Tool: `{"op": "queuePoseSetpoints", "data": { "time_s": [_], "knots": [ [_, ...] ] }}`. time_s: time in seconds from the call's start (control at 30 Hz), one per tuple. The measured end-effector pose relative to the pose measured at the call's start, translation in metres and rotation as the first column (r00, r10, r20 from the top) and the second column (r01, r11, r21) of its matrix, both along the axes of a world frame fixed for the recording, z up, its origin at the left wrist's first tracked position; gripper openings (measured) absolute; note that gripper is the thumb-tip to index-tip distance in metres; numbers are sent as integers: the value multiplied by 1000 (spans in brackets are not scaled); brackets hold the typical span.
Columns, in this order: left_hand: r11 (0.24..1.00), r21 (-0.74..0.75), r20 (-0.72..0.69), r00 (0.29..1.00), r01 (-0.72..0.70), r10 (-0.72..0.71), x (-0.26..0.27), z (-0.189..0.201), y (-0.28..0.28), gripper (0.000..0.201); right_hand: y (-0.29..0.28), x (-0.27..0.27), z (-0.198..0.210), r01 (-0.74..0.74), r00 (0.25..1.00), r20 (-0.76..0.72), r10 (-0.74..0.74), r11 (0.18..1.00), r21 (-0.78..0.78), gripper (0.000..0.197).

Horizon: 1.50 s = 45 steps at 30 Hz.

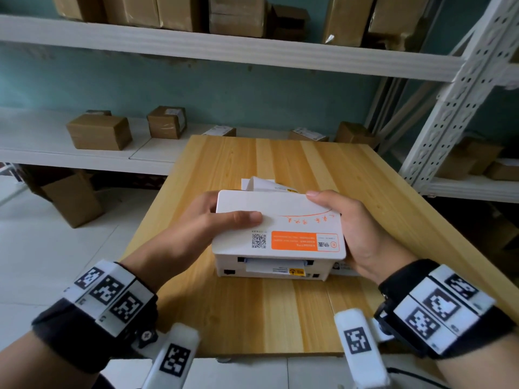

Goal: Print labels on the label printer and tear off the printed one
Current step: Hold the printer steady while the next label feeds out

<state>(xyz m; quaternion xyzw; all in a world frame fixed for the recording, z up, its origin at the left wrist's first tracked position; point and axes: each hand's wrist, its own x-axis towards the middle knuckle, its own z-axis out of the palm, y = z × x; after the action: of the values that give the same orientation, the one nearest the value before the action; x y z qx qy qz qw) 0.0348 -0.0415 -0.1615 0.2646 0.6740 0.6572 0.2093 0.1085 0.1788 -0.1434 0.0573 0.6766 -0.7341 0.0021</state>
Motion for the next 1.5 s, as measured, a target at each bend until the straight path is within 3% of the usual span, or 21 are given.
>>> {"op": "queuePoseSetpoints", "data": {
  "time_s": [0.33,0.57,0.87,1.17,1.5],
  "knots": [
    [1000,21,-12,1000,3,-2,3,2,1,41,4,5,2,-10,998,-60,17,992,125,39],
    [1000,4,-29,1000,-6,6,3,2,0,41,5,1,1,-24,997,-74,34,991,134,28],
    [1000,-6,-42,999,-26,26,2,1,0,39,9,2,3,-88,988,-102,114,967,237,28],
    [1000,-2,-39,999,-29,29,2,0,0,39,10,0,0,-74,993,-80,89,981,177,43],
    [1000,-1,-32,999,-31,31,1,0,1,36,9,1,1,-68,995,-65,79,985,157,37]
  ]
}}
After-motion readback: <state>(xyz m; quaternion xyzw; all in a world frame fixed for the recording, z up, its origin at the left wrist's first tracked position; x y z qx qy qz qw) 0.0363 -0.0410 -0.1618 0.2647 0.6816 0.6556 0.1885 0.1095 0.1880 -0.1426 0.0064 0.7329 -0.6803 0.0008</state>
